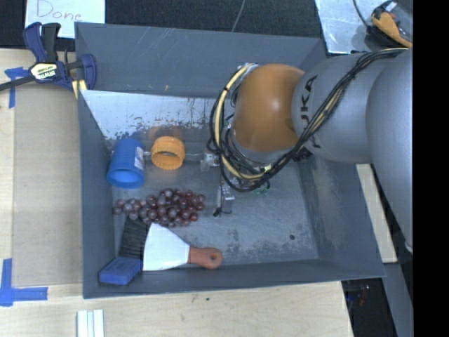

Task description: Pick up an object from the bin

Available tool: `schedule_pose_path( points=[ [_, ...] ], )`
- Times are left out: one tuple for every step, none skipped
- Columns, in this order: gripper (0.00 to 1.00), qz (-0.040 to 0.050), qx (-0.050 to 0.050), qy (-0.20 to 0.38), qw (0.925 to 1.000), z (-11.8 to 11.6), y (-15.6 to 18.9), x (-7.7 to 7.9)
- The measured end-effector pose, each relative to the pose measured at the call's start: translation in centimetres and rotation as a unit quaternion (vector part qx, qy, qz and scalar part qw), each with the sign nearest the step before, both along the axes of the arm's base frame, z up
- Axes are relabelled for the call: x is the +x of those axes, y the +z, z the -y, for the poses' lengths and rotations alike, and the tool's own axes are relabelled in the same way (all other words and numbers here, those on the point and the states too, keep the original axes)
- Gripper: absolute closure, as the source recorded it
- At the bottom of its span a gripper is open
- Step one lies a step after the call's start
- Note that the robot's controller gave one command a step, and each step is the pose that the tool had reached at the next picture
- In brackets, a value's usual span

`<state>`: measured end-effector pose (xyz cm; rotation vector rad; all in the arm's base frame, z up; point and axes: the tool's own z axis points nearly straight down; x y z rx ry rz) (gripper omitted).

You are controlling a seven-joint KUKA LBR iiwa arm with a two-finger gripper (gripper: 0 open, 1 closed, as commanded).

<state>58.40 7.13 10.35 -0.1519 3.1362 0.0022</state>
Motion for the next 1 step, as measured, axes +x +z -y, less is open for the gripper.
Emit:
schedule_pose_path(
  points=[
    [0.0, 0.0025, -0.002, 0.071, 0.9975, 2.71, -3.17, 0.28]
  ],
)
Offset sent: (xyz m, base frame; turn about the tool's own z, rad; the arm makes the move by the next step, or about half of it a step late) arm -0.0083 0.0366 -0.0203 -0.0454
